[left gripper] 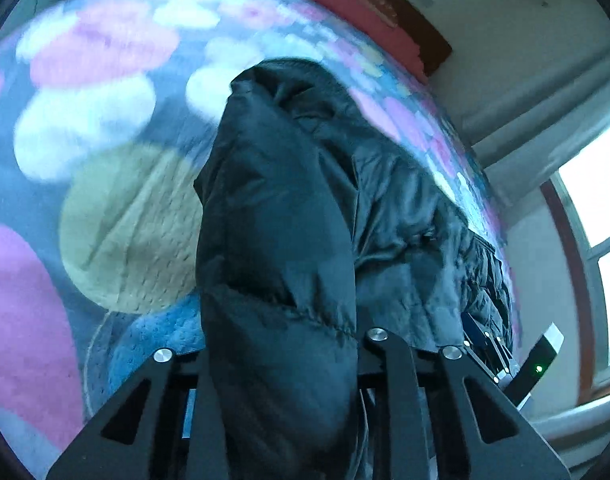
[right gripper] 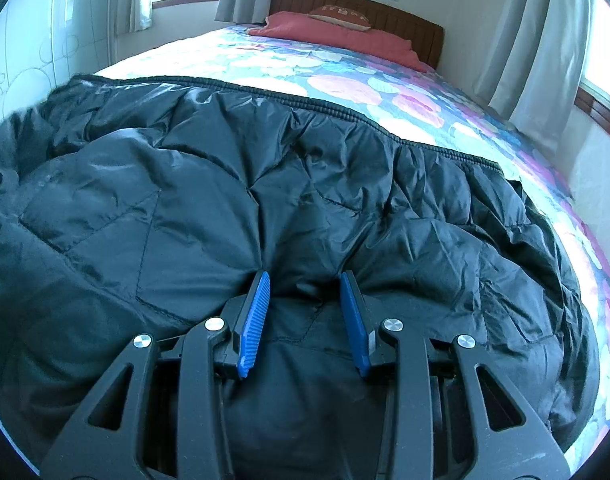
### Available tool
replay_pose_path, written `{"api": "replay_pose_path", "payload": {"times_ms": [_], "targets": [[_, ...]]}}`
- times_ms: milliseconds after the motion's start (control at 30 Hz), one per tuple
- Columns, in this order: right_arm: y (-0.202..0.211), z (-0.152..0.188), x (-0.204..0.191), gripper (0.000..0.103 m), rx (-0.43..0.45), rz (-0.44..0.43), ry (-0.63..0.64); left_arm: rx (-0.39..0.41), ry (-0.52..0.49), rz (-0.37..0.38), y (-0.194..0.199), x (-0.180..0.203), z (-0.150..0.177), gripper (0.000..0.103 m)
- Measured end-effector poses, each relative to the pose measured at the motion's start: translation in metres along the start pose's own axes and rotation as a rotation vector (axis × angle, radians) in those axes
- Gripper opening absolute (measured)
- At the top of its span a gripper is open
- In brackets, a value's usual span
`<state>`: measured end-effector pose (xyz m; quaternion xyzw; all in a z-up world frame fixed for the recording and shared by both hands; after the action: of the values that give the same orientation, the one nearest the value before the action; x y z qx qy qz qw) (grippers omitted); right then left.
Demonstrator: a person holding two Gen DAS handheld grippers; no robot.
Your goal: Fold large clothes
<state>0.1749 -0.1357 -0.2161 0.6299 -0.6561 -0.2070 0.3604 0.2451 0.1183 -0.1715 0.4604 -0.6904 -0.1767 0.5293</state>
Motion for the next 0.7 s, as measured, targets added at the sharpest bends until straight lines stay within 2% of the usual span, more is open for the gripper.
{"api": "replay_pose_path", "payload": {"times_ms": [200,267,367,533,700], "targets": [[0.008,-0.008,0.007,0.037,0.023,-0.044,-0.045,0.066,-0.095,0.025,0.034,0.069,-0.001,0.021],[0.017,-0.010,0.017,0.043,0.043,-0.047,-0.079,0.082,-0.142,0.016,0.040,0.100,0.001,0.021],[0.033,-0.012,0.043,0.048,0.075,-0.044,-0.140,0.105,-0.226,-0.003,0.043,0.149,0.009,0.021],[0.049,-0.002,0.095,0.049,0.090,-0.003,-0.223,0.111,-0.339,-0.024,0.025,0.220,0.022,0.021],[0.062,0.017,0.155,0.049,0.080,0.088,-0.284,0.043,-0.433,0.004,-0.024,0.283,0.054,0.021]]}}
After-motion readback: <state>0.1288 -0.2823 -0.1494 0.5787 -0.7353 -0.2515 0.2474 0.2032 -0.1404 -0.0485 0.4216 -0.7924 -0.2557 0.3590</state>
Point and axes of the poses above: each gripper's, at about its wrist camera, not at the fingertips, and y roughly against the way its jaws point, x to its right, z to its underside, the point moved 7 cm from there along -y, roughly the way its jaws point, and after that the axes turned 4 degrees about y, right-handed, at the moved point
